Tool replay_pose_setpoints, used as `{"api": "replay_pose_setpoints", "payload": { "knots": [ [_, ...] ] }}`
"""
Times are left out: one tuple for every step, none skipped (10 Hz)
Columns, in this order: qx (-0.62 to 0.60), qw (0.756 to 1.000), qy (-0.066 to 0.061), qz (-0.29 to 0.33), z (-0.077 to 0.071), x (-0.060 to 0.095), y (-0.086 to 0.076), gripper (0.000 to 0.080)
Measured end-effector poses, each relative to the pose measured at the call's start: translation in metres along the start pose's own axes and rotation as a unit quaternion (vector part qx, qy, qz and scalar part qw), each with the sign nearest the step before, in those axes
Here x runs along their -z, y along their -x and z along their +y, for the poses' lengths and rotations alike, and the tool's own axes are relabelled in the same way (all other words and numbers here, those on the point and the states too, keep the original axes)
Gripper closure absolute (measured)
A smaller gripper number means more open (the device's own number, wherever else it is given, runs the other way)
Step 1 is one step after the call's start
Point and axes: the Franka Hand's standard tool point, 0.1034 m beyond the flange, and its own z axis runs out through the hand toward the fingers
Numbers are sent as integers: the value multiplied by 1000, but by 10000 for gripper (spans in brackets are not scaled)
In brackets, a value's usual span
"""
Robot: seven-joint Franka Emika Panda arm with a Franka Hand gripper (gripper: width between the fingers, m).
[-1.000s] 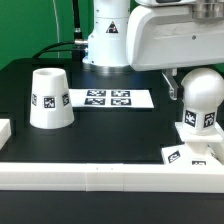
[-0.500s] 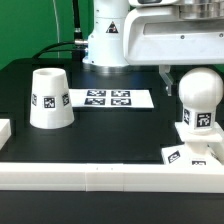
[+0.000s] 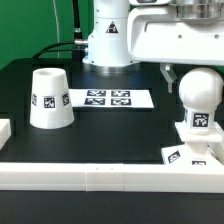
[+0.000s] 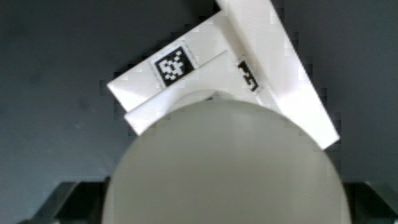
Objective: Assemble lamp
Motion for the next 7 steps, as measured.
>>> {"api": "replay_pose_setpoints", "payload": {
  "knots": [
    [-18,1000,-1,-2,0,0,0,222],
    [-73,997,-7,-7,0,0,0,222],
    [-124,992,-11,-12,0,-1,1,222],
    [-169,985,-15,-16,0,-1,1,222],
    [-222,975,-23,-26,0,-1,1,222],
    [-268,962,-28,-35,-1,-1,1,222],
    [-307,950,-32,-42,-1,-1,1,222]
  ]
}}
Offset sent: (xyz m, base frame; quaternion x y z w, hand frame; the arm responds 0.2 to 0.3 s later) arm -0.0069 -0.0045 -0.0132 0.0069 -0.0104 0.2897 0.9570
